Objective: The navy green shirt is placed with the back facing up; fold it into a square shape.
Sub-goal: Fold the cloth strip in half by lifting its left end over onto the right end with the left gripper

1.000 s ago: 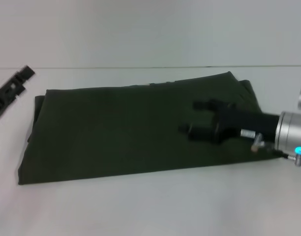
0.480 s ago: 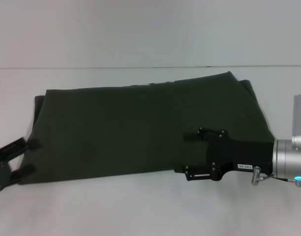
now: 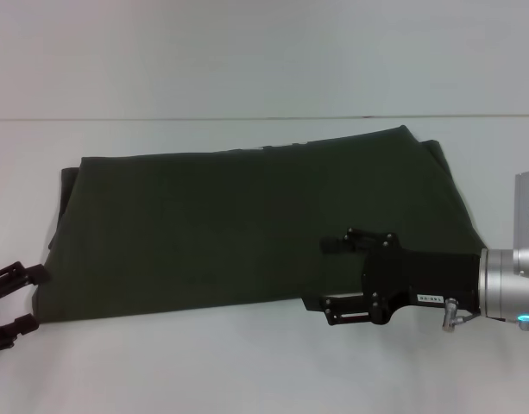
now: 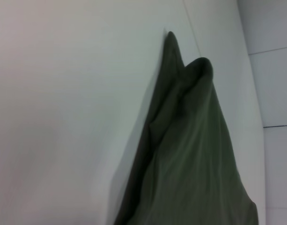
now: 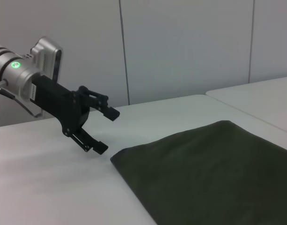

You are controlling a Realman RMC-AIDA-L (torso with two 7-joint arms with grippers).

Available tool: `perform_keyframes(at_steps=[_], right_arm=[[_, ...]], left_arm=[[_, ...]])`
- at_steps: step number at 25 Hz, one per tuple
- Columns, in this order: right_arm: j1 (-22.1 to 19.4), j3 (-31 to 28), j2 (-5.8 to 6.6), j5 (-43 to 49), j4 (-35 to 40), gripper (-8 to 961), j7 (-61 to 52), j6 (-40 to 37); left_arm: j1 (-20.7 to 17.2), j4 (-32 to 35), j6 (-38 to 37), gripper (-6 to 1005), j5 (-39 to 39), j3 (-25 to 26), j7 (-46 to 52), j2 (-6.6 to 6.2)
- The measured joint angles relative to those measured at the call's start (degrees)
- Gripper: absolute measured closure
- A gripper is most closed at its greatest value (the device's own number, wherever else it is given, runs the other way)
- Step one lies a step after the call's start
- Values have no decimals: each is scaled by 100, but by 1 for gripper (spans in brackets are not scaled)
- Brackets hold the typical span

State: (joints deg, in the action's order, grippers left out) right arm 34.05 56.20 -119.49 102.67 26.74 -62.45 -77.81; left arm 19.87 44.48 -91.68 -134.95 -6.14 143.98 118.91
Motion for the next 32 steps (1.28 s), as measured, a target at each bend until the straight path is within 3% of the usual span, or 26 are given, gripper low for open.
perform_keyframes(at_steps=[32], right_arm=[[5,-48,-4,-37,7,26,-42,3]], left_arm=[[390,-461,948,62,-176,-296,235,-80]])
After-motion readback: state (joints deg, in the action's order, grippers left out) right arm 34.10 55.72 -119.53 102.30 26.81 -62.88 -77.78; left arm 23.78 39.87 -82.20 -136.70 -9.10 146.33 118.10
